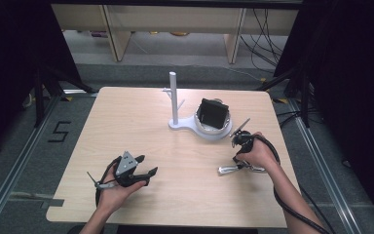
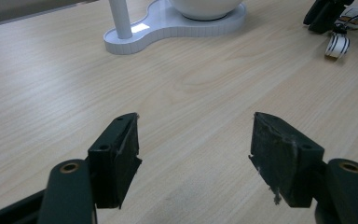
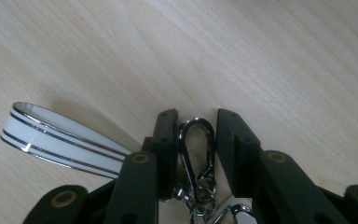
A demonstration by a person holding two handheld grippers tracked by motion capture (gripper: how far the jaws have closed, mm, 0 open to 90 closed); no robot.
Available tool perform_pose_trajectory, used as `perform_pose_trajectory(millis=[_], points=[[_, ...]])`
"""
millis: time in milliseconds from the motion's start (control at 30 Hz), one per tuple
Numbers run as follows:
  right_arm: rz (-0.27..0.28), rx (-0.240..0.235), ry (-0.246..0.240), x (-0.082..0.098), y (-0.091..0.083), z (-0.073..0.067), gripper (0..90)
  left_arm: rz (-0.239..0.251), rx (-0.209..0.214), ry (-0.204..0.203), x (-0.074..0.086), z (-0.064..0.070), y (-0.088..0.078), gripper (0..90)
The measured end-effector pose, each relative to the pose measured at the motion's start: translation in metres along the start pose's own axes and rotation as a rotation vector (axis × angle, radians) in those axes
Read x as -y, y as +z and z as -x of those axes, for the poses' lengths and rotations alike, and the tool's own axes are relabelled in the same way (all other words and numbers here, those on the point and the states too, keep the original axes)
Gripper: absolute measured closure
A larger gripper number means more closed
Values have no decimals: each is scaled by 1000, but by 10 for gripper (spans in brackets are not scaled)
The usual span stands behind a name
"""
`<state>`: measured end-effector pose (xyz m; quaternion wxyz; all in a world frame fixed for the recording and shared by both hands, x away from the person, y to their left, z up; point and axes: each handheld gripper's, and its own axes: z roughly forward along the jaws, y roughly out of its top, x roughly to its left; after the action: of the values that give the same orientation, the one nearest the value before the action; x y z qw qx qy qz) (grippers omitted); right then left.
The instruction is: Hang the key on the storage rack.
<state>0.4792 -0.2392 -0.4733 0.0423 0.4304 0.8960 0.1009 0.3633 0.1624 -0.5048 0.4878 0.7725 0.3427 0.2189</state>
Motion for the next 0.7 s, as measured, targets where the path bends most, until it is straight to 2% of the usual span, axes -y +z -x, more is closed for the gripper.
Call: perform_pose_trajectory(millis=[33,67,100,300,433,467,533,600,700], points=[[6,1,-8,0,-1,1,716,-5,-7,2,0,1,0,319],[18,-3,-7,-1,-3,3,773,-8,-5,3,0,1,0,319],[24,-6,-15,-2,-4,4,787,-8,-5,3,0,1,0,319],[5,5,-4,-3,-4,4,796,-6,-8,2,0,0,-1,318],[-4,15,10,-2,-3,5,845,-4,-6,1,0,0,-1,318],[13,28,7,-3,-2,4,823,0,0,1,1,0,0,319],[12,44,5,-4,-4,3,749,-1,-2,2,1,0,0,318],[19,53,-3,-4,-4,4,714,-8,-5,4,1,0,-1,318],[19,57,16,-5,-4,4,667,-9,-5,5,1,0,-1,318]])
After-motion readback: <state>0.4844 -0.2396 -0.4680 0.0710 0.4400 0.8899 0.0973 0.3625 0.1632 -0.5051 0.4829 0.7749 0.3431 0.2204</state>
